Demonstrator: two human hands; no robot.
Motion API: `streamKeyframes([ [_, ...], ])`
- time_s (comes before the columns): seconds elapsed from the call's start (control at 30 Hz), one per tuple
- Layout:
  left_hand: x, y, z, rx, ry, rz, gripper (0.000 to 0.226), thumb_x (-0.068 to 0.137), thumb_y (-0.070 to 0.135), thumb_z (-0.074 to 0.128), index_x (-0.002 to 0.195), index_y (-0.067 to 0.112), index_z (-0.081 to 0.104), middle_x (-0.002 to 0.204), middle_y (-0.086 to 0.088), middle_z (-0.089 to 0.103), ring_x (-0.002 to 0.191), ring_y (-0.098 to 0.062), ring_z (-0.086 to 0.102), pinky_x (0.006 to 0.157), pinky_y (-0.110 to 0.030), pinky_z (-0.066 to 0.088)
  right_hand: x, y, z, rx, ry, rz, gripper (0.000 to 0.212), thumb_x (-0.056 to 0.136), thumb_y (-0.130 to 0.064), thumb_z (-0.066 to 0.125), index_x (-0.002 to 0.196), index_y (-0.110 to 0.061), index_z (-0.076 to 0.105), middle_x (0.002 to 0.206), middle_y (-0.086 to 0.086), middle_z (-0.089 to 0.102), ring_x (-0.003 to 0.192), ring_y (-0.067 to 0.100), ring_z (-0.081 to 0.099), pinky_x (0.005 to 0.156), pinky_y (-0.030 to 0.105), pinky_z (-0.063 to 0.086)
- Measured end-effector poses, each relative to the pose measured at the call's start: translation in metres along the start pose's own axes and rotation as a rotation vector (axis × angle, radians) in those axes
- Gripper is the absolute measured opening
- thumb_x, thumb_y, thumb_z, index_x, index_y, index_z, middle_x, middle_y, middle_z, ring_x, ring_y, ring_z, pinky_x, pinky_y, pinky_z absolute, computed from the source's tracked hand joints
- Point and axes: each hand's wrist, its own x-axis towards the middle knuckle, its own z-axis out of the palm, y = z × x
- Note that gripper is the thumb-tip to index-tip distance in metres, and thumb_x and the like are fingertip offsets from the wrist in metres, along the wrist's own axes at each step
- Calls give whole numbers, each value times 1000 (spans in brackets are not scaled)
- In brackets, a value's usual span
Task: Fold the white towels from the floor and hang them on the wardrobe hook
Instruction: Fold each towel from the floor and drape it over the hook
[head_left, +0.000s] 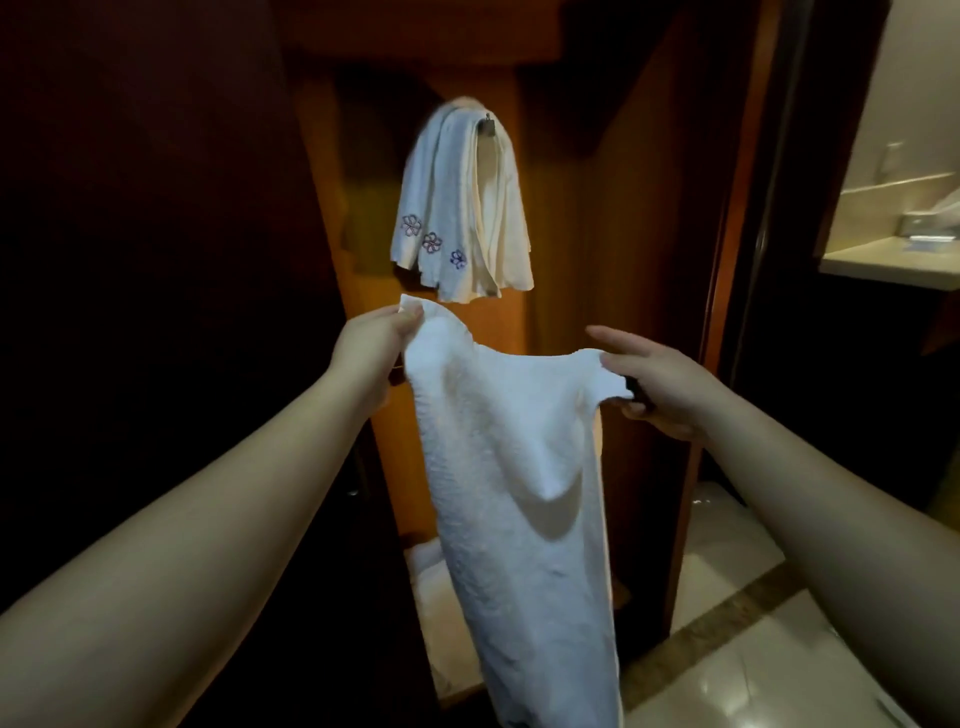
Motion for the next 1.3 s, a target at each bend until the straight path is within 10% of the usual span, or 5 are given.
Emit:
streamKeyframes([
  [0.2, -23, 0, -14, -122, -226, 2, 27, 94, 27, 68, 112, 7, 73, 95, -7, 79, 83, -18, 76, 60, -23, 57, -34, -35, 79, -123, -97, -95, 35, 97, 2, 45, 106, -16, 74, 92, 2, 74, 68, 6, 65, 51, 18, 47],
  [0.4, -47, 6, -13, -159, -328, 3, 24, 94, 29, 68, 109, 11, 75, 99, -10, 78, 89, -25, 75, 74, -35, 59, -60, -54, 119, -615, 82, -409, 16, 92, -15, 73, 103, -27, 73, 91, -19, 74, 90, -12, 66, 74, 5, 48],
  [0.63, -72, 27, 0, -296, -229, 30, 22, 97, 23, 65, 109, 7, 74, 103, -14, 77, 97, -26, 73, 88, -37, 58, -71, -75, 125, -611, 213, -640, 8, 94, -25, 71, 89, -32, 69, 87, -14, 74, 86, -4, 68, 78, 12, 51],
  [1.0, -106, 46, 21, -181, -344, 102, 20, 101, 16, 57, 106, 7, 74, 93, -10, 77, 80, -19, 73, 68, -25, 59, -76, -87, 117, -685, 246, -775, 12, 99, -22, 63, 92, -32, 58, 91, -18, 55, 86, -11, 51, 74, 4, 36],
  [1.3, -120, 47, 32, -315, -478, 50, 35, 103, 16, 47, 127, -3, 64, 128, -28, 63, 109, -34, 64, 89, -38, 50, -84, -89, 105, -812, 304, -797, 11, 100, -27, 59, 99, -17, 63, 89, -9, 59, 87, 12, 55, 79, 36, 49],
])
